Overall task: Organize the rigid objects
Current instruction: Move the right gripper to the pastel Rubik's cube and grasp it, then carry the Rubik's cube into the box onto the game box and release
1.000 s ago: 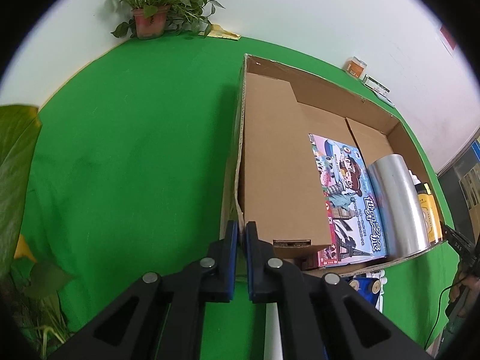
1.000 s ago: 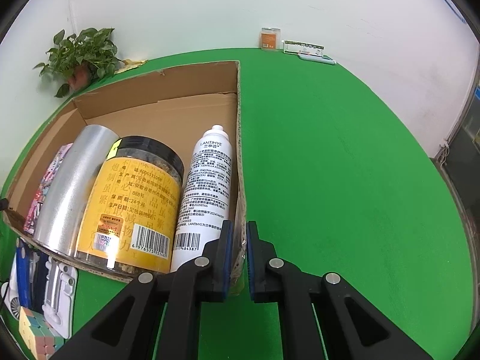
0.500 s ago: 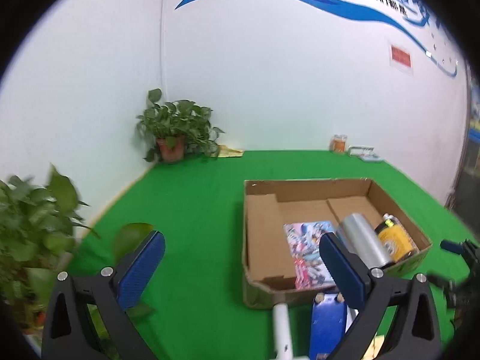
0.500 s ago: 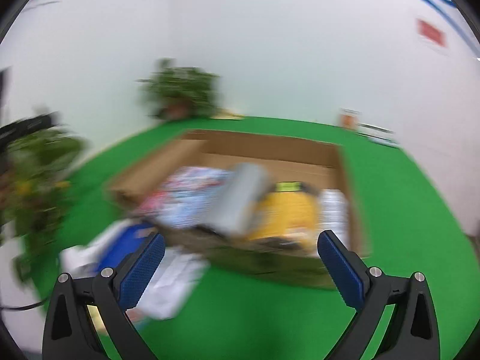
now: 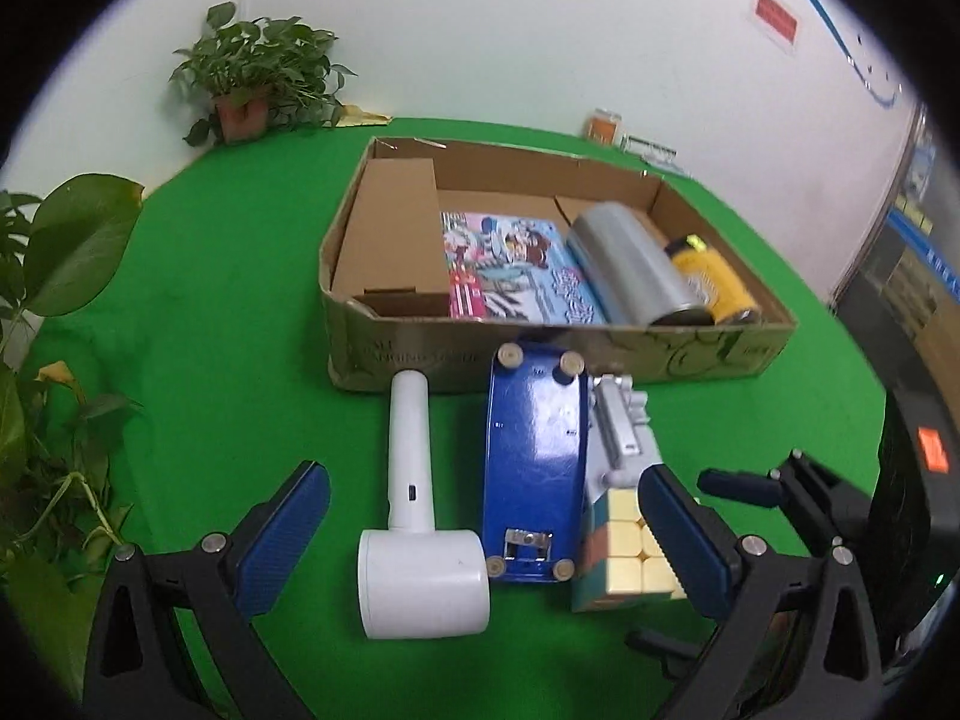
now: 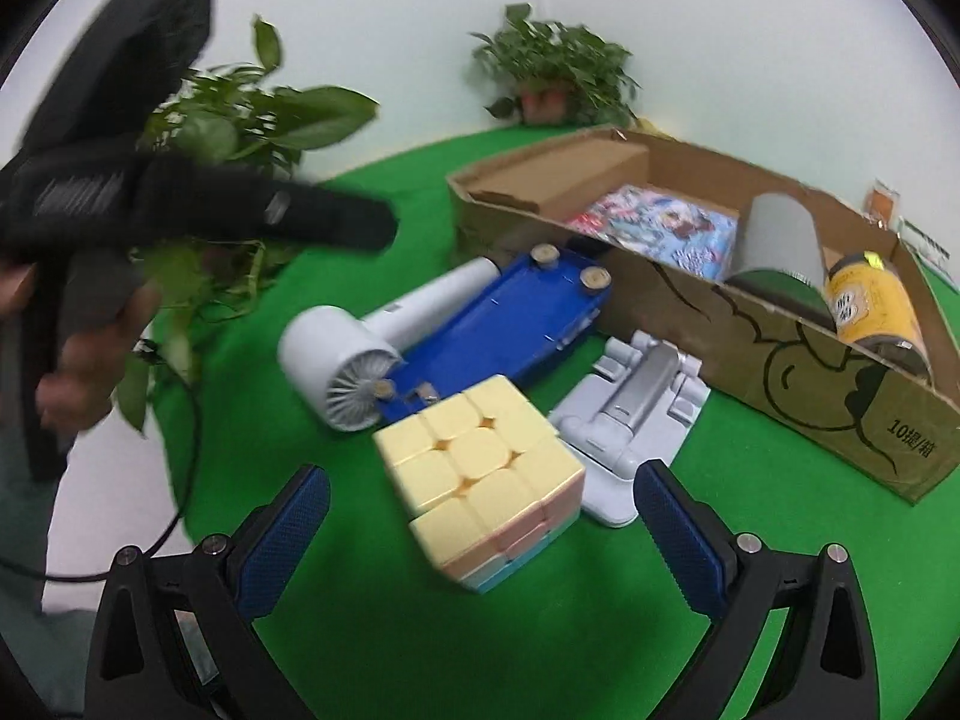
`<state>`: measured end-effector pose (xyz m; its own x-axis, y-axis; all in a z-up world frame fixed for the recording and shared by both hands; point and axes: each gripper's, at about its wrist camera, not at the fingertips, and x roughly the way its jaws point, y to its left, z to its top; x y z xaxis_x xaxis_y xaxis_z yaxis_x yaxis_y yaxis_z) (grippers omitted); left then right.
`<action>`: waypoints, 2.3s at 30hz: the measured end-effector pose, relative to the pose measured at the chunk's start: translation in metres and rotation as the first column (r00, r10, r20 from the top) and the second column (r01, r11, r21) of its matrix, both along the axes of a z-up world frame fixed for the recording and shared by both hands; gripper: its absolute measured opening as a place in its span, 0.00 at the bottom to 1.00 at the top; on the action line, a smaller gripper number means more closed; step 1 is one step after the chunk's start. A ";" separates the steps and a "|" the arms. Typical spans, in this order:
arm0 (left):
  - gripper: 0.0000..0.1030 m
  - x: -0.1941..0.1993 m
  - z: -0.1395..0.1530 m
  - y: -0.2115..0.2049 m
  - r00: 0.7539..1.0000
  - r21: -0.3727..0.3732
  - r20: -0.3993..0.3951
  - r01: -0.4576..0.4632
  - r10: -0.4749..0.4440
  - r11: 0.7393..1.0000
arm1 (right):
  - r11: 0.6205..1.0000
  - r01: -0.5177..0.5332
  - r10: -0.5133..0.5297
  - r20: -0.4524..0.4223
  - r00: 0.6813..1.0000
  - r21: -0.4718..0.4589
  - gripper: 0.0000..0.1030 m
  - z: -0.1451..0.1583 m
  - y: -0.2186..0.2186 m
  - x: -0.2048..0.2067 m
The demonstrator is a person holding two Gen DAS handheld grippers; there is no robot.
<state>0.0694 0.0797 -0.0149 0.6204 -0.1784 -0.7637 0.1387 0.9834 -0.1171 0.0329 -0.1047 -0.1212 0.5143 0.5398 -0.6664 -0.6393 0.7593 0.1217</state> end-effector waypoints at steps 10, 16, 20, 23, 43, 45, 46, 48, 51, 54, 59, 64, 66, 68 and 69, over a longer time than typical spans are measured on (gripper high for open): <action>0.99 -0.005 -0.013 -0.013 0.999 -0.073 -0.020 0.026 -0.028 0.997 | 1.000 0.020 -0.019 -0.067 0.998 0.020 0.64 -0.017 -0.011 0.017; 0.99 -0.006 -0.017 -0.031 0.992 -0.202 -0.058 0.096 -0.110 0.975 | 0.988 0.155 -0.155 -0.046 0.987 -0.011 0.62 -0.009 -0.061 -0.008; 0.99 -0.005 -0.026 -0.049 0.971 -0.373 -0.114 0.155 -0.211 0.915 | 0.938 0.342 -0.343 -0.011 0.939 -0.055 0.62 -0.006 -0.101 -0.014; 0.99 -0.003 -0.037 -0.069 0.945 -0.461 -0.159 0.185 -0.286 0.868 | 0.928 0.372 -0.373 -0.026 0.928 -0.033 0.63 -0.007 -0.110 -0.016; 0.72 0.007 -0.108 -0.111 0.829 -0.610 -0.431 0.024 -0.357 0.792 | 0.967 0.255 -0.255 -0.125 0.959 -0.015 0.61 -0.037 -0.087 -0.008; 0.71 0.007 -0.109 -0.108 0.831 -0.609 -0.434 0.015 -0.349 0.793 | 0.963 0.271 -0.271 -0.121 0.955 -0.015 0.61 -0.037 -0.086 -0.007; 0.71 0.007 -0.109 -0.106 0.831 -0.611 -0.434 0.012 -0.348 0.792 | 0.962 0.274 -0.274 -0.119 0.955 -0.016 0.61 -0.037 -0.085 -0.007; 0.71 0.005 -0.109 -0.106 0.834 -0.607 -0.429 0.020 -0.348 0.795 | 0.962 0.273 -0.273 -0.113 0.955 -0.021 0.60 -0.038 -0.083 -0.007; 0.71 0.004 -0.106 -0.101 0.843 -0.592 -0.415 0.036 -0.343 0.805 | 0.959 0.281 -0.282 -0.111 0.953 -0.023 0.60 -0.037 -0.081 -0.006; 0.71 0.003 -0.091 -0.100 0.861 -0.581 -0.377 0.067 -0.341 0.811 | 0.957 0.289 -0.290 -0.074 0.954 -0.019 0.59 -0.031 -0.079 -0.008; 0.71 0.001 -0.054 -0.092 0.907 -0.541 -0.273 0.129 -0.319 0.831 | 0.957 0.288 -0.289 0.006 0.957 0.027 0.59 -0.003 -0.073 -0.007; 0.71 0.010 -0.024 -0.081 0.937 -0.514 -0.188 0.162 -0.295 0.843 | 0.961 0.272 -0.276 0.082 0.958 0.059 0.59 0.026 -0.061 0.006; 0.71 0.015 -0.012 -0.079 0.943 -0.507 -0.165 0.170 -0.289 0.845 | 0.963 0.263 -0.268 0.116 0.956 0.055 0.59 0.037 -0.054 0.015; 0.71 0.025 0.002 -0.074 0.950 -0.491 -0.139 0.179 -0.279 0.853 | 0.965 0.258 -0.263 0.135 0.955 0.052 0.59 0.047 -0.046 0.023; 0.71 0.031 0.007 -0.073 0.953 -0.483 -0.126 0.183 -0.275 0.856 | 0.966 0.256 -0.260 0.143 0.955 0.050 0.59 0.052 -0.042 0.028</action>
